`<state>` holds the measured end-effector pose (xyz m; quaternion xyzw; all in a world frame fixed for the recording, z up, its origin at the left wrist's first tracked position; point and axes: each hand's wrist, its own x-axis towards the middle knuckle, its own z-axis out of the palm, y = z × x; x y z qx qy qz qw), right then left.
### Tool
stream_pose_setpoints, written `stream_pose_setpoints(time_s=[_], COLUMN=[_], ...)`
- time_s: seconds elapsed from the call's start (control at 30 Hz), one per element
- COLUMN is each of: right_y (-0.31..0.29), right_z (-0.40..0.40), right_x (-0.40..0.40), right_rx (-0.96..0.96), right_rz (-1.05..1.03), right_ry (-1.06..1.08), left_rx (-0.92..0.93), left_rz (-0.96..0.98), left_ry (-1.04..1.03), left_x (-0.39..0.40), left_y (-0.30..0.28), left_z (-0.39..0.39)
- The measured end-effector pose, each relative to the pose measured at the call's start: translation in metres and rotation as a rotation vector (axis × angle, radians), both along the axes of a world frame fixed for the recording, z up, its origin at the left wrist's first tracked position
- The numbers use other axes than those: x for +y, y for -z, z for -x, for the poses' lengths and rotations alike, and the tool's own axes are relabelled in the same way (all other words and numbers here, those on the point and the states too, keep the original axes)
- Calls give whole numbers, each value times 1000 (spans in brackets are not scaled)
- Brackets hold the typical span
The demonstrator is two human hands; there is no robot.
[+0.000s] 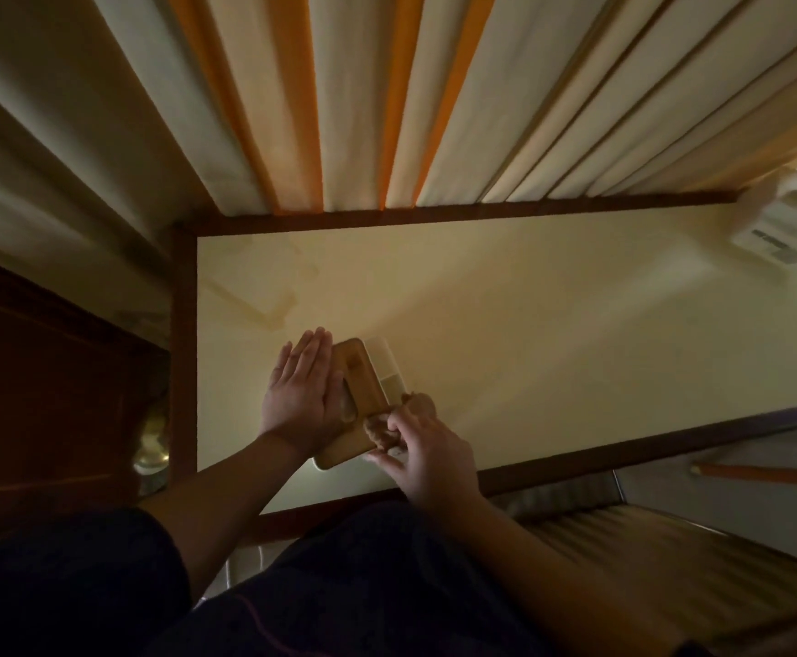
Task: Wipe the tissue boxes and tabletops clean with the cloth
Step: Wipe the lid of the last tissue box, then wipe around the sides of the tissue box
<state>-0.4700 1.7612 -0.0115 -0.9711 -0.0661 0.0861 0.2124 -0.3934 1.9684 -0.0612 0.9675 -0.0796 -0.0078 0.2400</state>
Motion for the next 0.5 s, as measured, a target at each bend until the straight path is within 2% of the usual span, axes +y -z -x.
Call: stream_pose_setpoints(time_s=[0.13,0.3,0.4,0.43,0.5], right_y=[-4,-2,-4,-8,-5], right_z=[7,-10,-19,-22,-28], right_x=[-6,-20,-35,-39,-52], right_rx=[94,280,375,393,355], right_rz=[-141,-486,-792,-844,-800], right_ry=[117,581,801,850,888], left_rx=[24,104,153,158,163], left_rz=[-36,-76,-97,-102,-141], left_ry=[26,-22,-77,-79,-88], left_x=[2,-6,-27,-33,-40], left_y=[1,-13,-24,-25,-22], left_z=[0,3,18,23,28])
